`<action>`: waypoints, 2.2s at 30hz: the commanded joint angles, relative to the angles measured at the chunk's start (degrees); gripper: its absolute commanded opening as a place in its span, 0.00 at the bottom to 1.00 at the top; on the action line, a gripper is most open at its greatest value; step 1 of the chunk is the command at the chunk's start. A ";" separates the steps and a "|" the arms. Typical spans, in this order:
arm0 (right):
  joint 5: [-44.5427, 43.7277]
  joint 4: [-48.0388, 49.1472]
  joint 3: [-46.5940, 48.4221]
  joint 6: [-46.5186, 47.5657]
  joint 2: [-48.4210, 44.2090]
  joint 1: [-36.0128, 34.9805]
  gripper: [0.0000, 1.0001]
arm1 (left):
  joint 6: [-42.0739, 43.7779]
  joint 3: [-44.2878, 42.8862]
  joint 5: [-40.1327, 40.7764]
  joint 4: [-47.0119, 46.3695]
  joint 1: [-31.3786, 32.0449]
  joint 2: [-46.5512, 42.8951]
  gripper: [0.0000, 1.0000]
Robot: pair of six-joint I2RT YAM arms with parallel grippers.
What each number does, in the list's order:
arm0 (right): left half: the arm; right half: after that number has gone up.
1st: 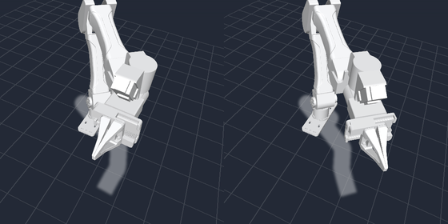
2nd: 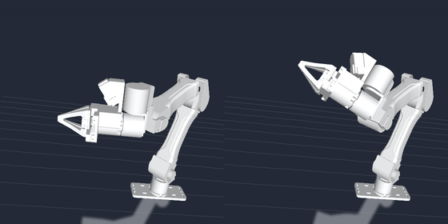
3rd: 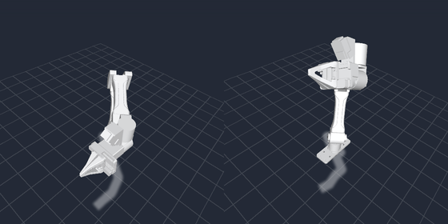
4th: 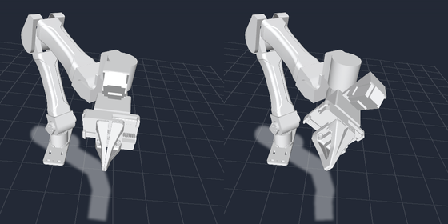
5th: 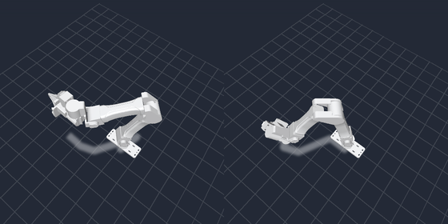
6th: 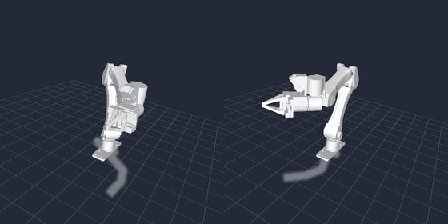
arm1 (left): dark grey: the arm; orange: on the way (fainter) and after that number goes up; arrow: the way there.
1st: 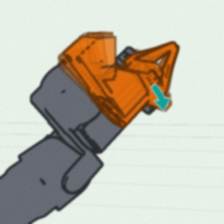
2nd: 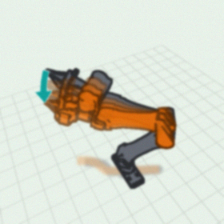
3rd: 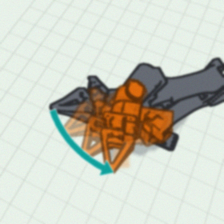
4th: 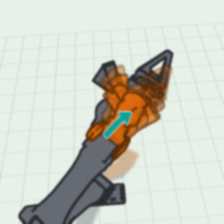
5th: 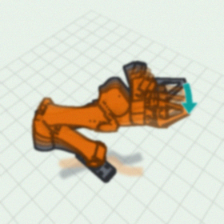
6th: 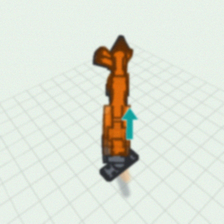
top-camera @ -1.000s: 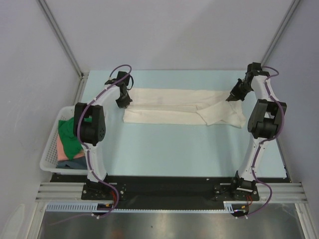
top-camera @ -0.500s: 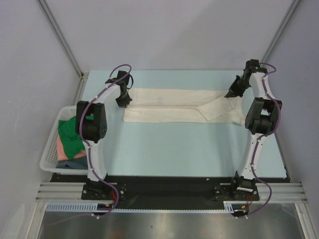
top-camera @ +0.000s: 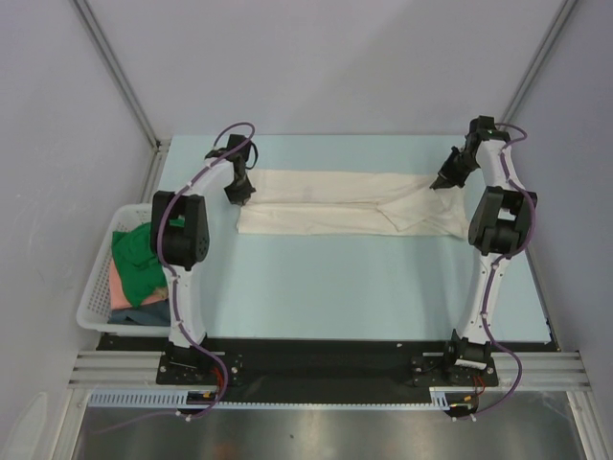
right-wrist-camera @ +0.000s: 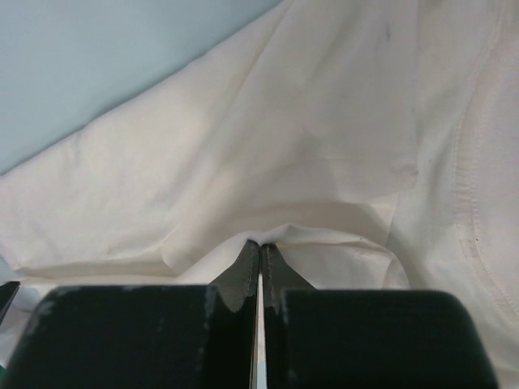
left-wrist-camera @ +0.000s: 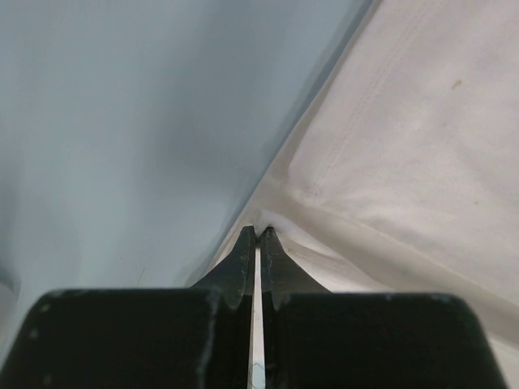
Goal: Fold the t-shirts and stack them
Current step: Fold the tshirt
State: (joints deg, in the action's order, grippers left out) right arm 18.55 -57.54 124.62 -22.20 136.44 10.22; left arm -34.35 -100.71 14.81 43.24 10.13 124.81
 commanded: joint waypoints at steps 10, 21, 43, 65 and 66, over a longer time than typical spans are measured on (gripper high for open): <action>0.53 -0.21 4.76 -0.04 2.07 0.50 0.04 | 2.09 -5.38 1.10 1.14 -1.08 2.53 0.00; 3.60 0.94 10.37 -2.41 5.76 1.56 0.34 | 3.32 -6.70 3.47 3.07 -0.99 2.11 0.45; -9.75 3.39 -40.05 9.62 -34.40 6.66 0.65 | 9.39 23.80 -23.33 -14.50 6.48 -22.42 0.46; -20.92 6.56 -38.92 13.05 -27.63 2.53 0.56 | 7.02 17.65 -24.30 -9.85 0.24 -11.97 0.43; -21.35 7.17 -39.10 13.40 -27.63 2.35 0.56 | 6.93 18.26 -24.30 -9.93 -0.28 -11.96 0.43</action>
State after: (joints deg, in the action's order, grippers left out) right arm -0.45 -52.47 83.92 -10.20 108.36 13.19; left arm -26.50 -81.01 -8.32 32.51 11.18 112.62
